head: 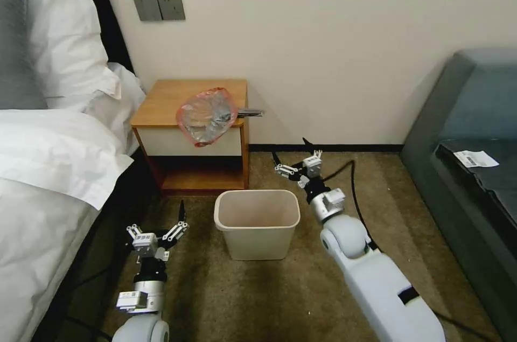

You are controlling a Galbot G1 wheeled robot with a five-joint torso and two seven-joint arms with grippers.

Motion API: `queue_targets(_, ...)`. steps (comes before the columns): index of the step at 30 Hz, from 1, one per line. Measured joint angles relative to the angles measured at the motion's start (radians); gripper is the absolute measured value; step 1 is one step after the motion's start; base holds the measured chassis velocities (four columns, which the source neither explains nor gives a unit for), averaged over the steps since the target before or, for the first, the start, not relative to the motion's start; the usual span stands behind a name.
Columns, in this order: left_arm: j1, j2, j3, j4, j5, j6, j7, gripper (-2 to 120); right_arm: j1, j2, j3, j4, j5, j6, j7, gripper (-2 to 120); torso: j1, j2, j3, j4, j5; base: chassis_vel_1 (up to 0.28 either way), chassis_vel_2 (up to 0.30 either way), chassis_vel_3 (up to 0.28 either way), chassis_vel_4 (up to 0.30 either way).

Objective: Pick up the garbage bag from the table and place it over the trash can.

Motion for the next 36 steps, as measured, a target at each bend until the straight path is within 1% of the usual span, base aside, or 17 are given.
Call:
queue_targets(1,-0.001,-0.001,0.002,0.003,0.005,0.0,0.0,100,0.041,-0.002,-0.022,-0.033,-0.013,0.004,0.006,100,0.0,0.0,0.0,0.0,0.0,0.0,0.0,0.0,0.0)
queue_targets(2,-0.001,-0.001,0.002,0.003,0.005,0.0,0.0,100,0.041,-0.002,-0.022,-0.033,-0.013,0.004,0.006,100,0.0,0.0,0.0,0.0,0.0,0.0,0.0,0.0,0.0)
queue_targets(4,-0.004,-0.001,0.003,0.004,0.009,0.003,0.0,100,0.124,0.005,-0.076,-0.102,-0.031,0.011,0.019,100,0.0,0.0,0.0,0.0001,-0.0002,0.0,0.0,0.0,0.0)
queue_targets(5,-0.004,-0.001,0.003,0.004,0.009,0.003,0.0,100,0.124,0.005,-0.076,-0.102,-0.031,0.011,0.019,100,0.0,0.0,0.0,0.0001,-0.0002,0.0,0.0,0.0,0.0)
queue_targets(7,-0.006,-0.003,0.003,0.004,0.011,0.006,-0.001,100,0.178,0.032,-0.108,-0.163,-0.053,0.019,0.022,100,0.0,0.0,0.0,0.0002,0.0,0.0,0.0,0.0,0.0)
queue_targets(8,-0.006,-0.003,0.003,0.004,0.011,0.006,-0.001,100,0.178,0.032,-0.108,-0.163,-0.053,0.019,0.022,100,0.0,0.0,0.0,0.0002,0.0,0.0,0.0,0.0,0.0)
queue_targets(12,-0.006,-0.012,0.004,0.018,0.015,0.008,-0.003,100,0.251,0.073,-0.154,-0.261,-0.112,0.033,0.017,100,0.0,0.0,0.0,0.0001,-0.0002,0.0,0.0,0.0,0.0)
queue_targets(13,-0.006,-0.012,0.004,0.018,0.015,0.008,-0.003,100,0.251,0.073,-0.154,-0.261,-0.112,0.033,0.017,100,0.0,0.0,0.0,0.0001,-0.0002,0.0,0.0,0.0,0.0)
queue_targets(15,-0.007,-0.017,0.004,0.023,0.018,0.008,-0.003,100,0.298,0.098,-0.173,-0.336,-0.17,0.058,0.015,100,0.0,0.0,0.0,0.0001,-0.0002,0.0,0.0,0.0,0.0)
queue_targets(16,-0.007,-0.02,0.004,0.025,0.021,0.008,-0.003,100,0.322,0.115,-0.17,-0.381,-0.225,0.082,0.015,100,0.0,0.0,0.0,0.0,-0.0002,0.0,0.0,0.0,0.0)
queue_targets(17,-0.007,-0.02,0.004,0.025,0.021,0.008,-0.003,100,0.322,0.115,-0.17,-0.381,-0.225,0.082,0.015,100,0.0,0.0,0.0,0.0,-0.0002,0.0,0.0,0.0,0.0)
queue_targets(18,-0.007,-0.022,0.004,0.025,0.023,0.008,-0.004,100,0.347,0.132,-0.16,-0.426,-0.283,0.108,0.014,100,0.0,0.0,0.0,0.0002,-0.0001,0.0,0.0,0.0,0.0)
queue_targets(20,-0.007,-0.024,0.004,0.025,0.029,0.008,-0.004,100,0.386,0.152,-0.158,-0.479,-0.324,0.118,0.014,100,0.0,0.0,0.0,0.0002,-0.0002,0.0,0.0,0.0,0.0)
queue_targets(23,-0.006,-0.026,0.003,0.025,0.036,0.008,-0.005,100,0.419,0.16,-0.166,-0.509,-0.336,0.115,0.014,100,0.0,0.0,0.0,0.0001,-0.0002,0.0,0.0,0.0,0.0)
queue_targets(36,-0.005,-0.028,0.0,0.029,0.042,0.003,-0.011,100,0.507,0.161,-0.226,-0.562,-0.363,0.108,0.019,100,0.0,0.0,0.0,-0.0001,-0.0002,0.0,0.0,0.0,0.0)
